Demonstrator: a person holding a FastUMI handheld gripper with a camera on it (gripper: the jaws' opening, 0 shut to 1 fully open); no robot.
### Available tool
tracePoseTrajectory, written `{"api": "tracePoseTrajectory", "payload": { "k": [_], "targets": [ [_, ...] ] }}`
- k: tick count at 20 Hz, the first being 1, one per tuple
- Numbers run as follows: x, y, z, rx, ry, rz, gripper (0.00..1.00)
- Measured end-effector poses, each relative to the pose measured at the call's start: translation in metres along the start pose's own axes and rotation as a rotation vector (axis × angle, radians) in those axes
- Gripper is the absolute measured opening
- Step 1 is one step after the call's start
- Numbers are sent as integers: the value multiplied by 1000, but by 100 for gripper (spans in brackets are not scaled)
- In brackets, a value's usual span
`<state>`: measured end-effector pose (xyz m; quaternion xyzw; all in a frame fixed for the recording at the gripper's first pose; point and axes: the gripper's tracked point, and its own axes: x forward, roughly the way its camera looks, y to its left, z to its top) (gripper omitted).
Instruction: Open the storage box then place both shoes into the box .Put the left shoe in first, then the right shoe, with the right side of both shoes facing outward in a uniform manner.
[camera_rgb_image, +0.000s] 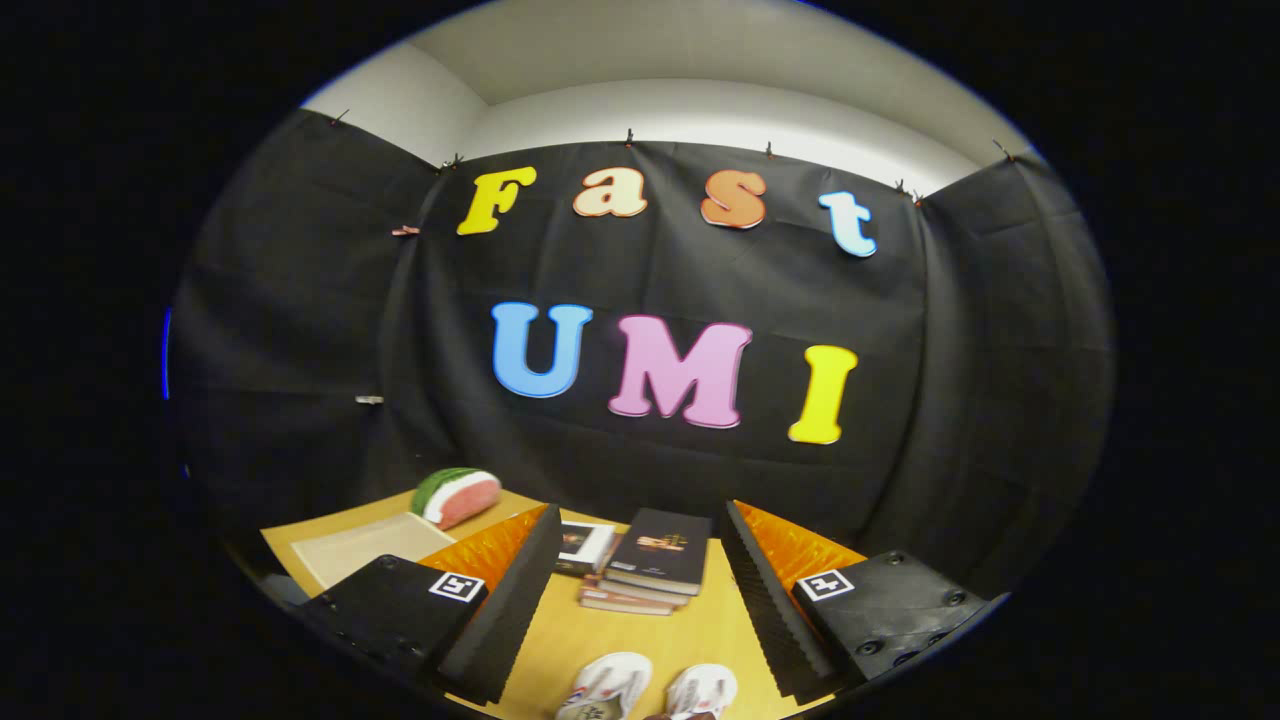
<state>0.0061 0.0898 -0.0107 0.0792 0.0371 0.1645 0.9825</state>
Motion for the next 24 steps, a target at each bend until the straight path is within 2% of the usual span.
{"api": "tracePoseTrajectory", "payload": {
  "k": [4, 7, 10, 13, 19, 24],
  "targets": [
    [18, 61, -23, 201, 106, 246, 98],
    [36, 93, -59, 297, 242, 369, 98],
    [43, 129, -105, 484, 393, 496, 98],
    [59, 147, -149, 669, 527, 529, 98],
    [59, 173, -229, 917, 720, 515, 98],
    [53, 193, -251, 1083, 812, 513, 98]
  ]
}}
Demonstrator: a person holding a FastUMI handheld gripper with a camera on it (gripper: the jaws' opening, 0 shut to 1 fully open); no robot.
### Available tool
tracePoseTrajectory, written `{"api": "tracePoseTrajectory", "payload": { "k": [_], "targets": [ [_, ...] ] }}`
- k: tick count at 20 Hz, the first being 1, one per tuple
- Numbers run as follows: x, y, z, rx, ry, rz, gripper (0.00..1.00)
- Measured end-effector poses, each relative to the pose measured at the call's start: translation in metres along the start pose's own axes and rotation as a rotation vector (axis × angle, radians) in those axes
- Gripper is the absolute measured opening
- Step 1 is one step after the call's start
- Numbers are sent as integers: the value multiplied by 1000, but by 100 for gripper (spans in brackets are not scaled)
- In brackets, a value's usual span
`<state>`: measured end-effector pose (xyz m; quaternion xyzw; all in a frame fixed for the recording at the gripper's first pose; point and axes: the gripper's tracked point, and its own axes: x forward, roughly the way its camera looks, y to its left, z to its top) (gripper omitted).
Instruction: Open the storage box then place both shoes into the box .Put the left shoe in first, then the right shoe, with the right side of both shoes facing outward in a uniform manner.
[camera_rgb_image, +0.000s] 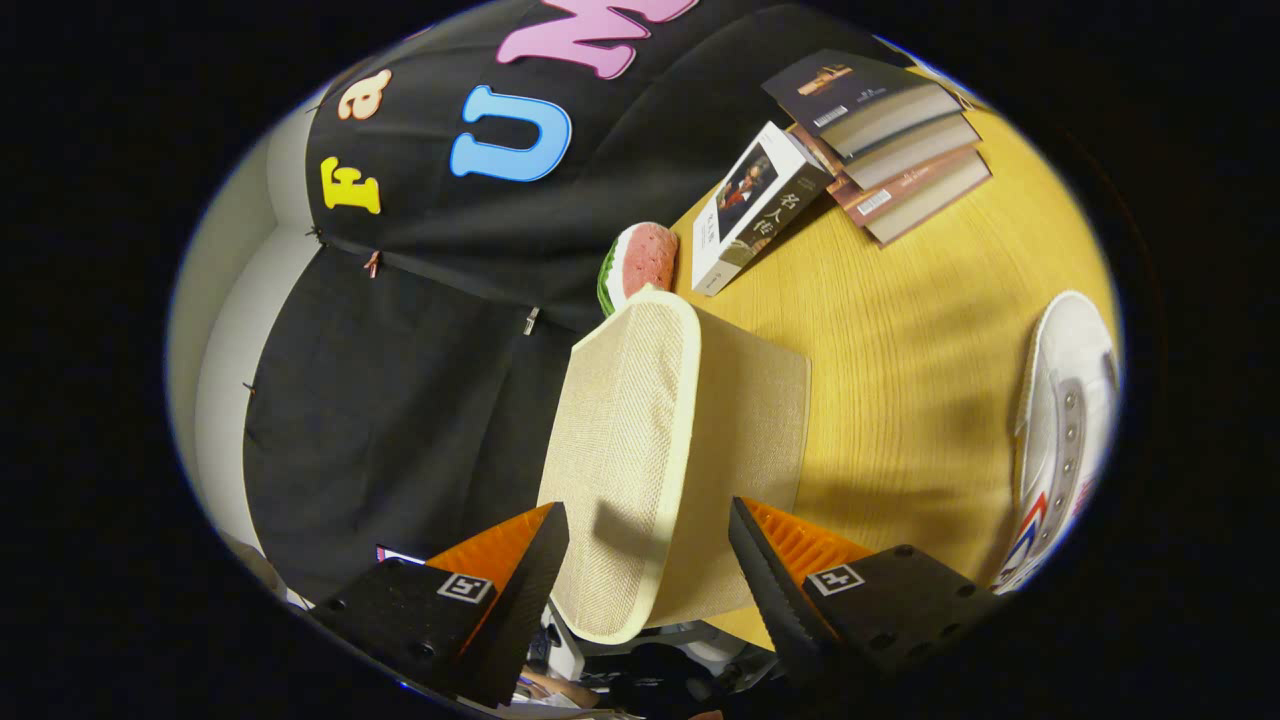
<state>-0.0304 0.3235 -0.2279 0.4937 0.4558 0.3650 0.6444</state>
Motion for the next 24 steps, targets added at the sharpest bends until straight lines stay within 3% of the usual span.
{"api": "tracePoseTrajectory", "payload": {
  "k": [5, 6, 7, 8, 12, 14, 17, 24],
  "targets": [
    [12, 4, 2, 141, -33, 45, 92],
    [11, 8, 1, 171, -22, 67, 66],
    [10, 8, 2, 191, -23, 68, 65],
    [8, 10, 0, 198, -10, 74, 42],
    [-12, 37, 17, 175, -79, 125, 7],
    [-19, 61, 19, 125, -69, 133, 7],
    [-21, 103, 22, -46, -60, 124, 7],
    [22, 203, 18, -338, -17, 125, 11]
  ]
}}
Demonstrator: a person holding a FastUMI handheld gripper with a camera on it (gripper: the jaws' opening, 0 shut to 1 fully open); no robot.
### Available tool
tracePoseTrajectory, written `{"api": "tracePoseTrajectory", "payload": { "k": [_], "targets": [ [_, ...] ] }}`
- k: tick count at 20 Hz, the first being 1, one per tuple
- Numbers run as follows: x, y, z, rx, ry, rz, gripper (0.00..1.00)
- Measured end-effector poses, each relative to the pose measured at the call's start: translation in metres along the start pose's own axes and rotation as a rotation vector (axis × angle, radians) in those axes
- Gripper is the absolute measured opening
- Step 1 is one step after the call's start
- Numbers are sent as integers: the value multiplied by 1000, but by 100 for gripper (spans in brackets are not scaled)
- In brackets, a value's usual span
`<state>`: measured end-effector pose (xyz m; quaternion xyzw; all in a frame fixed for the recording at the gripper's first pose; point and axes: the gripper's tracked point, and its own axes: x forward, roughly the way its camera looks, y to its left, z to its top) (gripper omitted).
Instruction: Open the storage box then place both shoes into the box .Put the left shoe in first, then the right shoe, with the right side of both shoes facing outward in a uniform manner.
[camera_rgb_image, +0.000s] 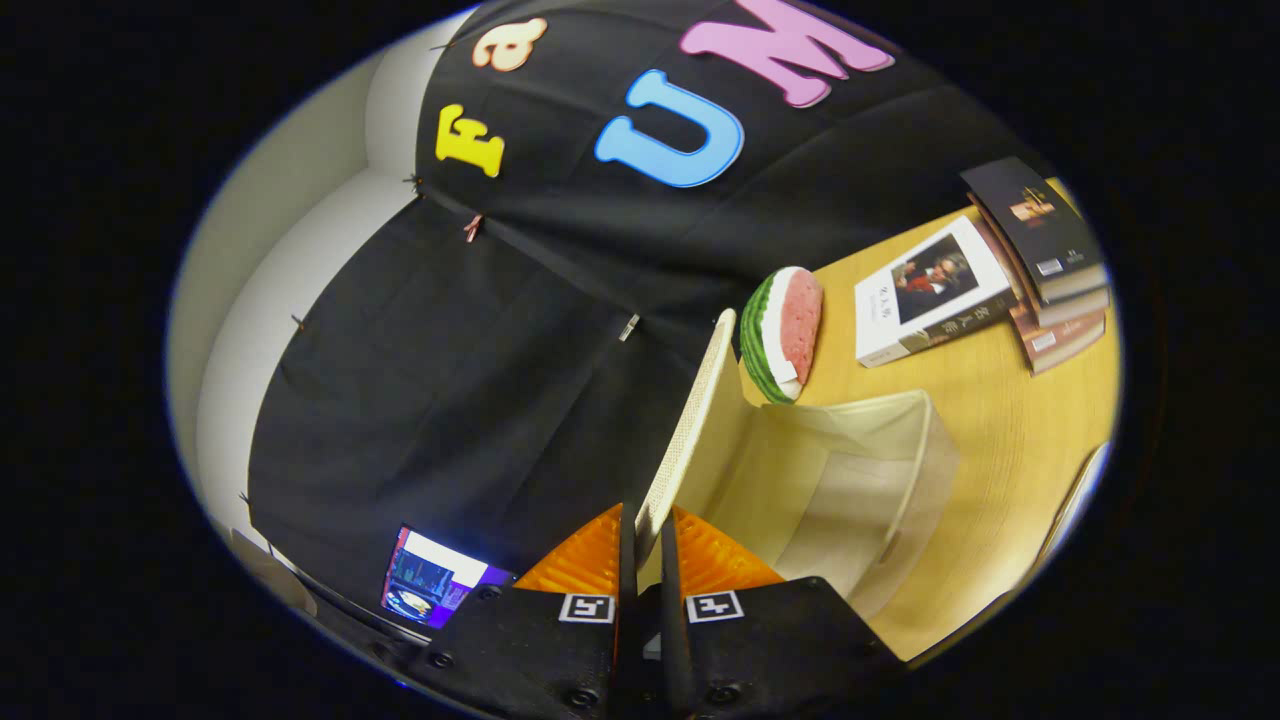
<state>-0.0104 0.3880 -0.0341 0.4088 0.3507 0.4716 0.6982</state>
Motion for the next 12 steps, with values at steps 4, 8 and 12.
{"api": "tracePoseTrajectory", "payload": {
  "k": [4, 8, 12],
  "targets": [
    [43, 37, -4, -58, 28, 14, 12],
    [89, 69, -15, -90, 71, 24, 13],
    [116, 83, -32, -180, 130, 20, 24]
  ]
}}
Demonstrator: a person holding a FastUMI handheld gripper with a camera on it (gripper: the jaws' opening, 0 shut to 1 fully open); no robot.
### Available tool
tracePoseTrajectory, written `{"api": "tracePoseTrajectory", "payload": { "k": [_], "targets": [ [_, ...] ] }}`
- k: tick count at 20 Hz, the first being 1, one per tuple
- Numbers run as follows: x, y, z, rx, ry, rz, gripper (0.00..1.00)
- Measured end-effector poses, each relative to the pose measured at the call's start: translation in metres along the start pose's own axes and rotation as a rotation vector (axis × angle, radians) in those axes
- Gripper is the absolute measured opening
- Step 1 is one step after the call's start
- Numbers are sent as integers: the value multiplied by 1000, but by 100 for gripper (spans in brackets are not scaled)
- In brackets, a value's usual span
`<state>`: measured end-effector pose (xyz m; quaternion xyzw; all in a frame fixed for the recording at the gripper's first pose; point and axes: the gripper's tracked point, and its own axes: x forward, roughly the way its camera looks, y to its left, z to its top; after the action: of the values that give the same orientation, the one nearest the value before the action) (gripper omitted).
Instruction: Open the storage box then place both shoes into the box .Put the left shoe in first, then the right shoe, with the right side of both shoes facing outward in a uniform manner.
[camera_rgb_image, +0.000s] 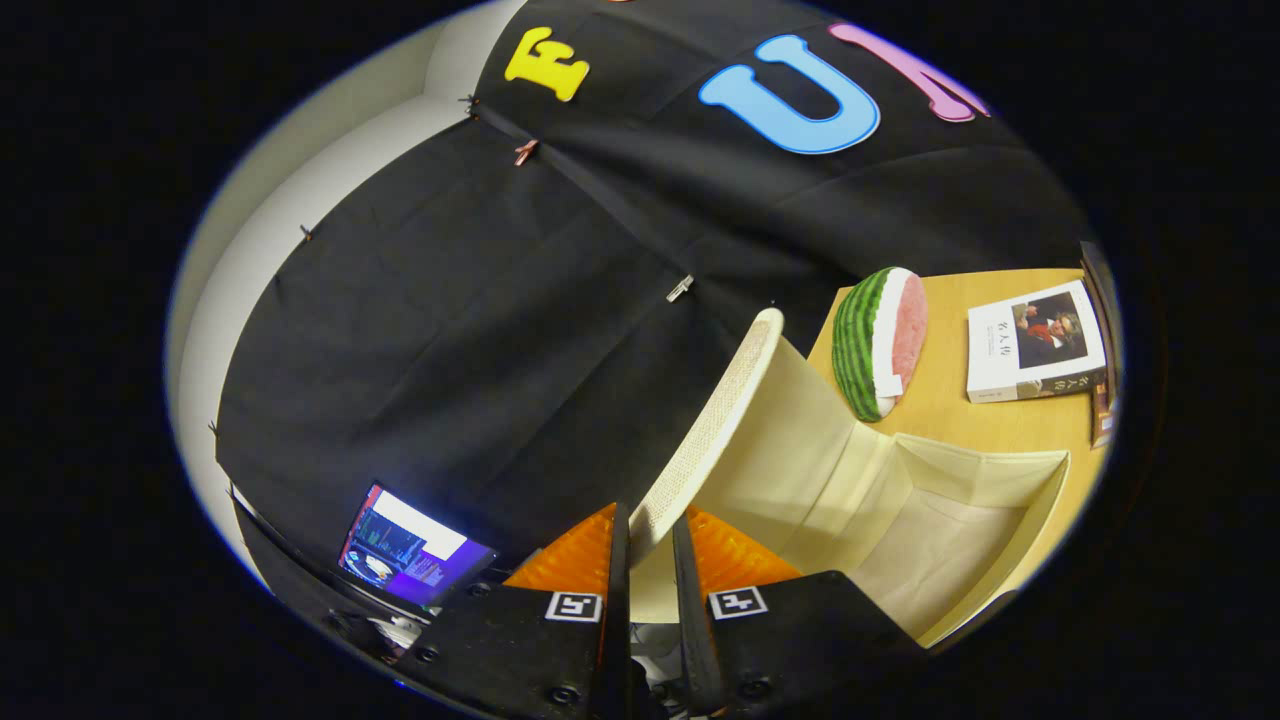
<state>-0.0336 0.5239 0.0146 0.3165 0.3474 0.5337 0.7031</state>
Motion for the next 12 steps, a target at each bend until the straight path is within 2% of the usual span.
{"api": "tracePoseTrajectory", "payload": {
  "k": [1, 3, 6, 9, 12],
  "targets": [
    [5, 6, -7, -15, 18, 8, 24],
    [9, 13, -23, -36, 59, 18, 49],
    [4, 10, -37, -75, 78, -1, 98],
    [-27, 8, -29, -73, 14, -25, 97],
    [-79, 2, -15, -88, -88, -85, 97]
  ]
}}
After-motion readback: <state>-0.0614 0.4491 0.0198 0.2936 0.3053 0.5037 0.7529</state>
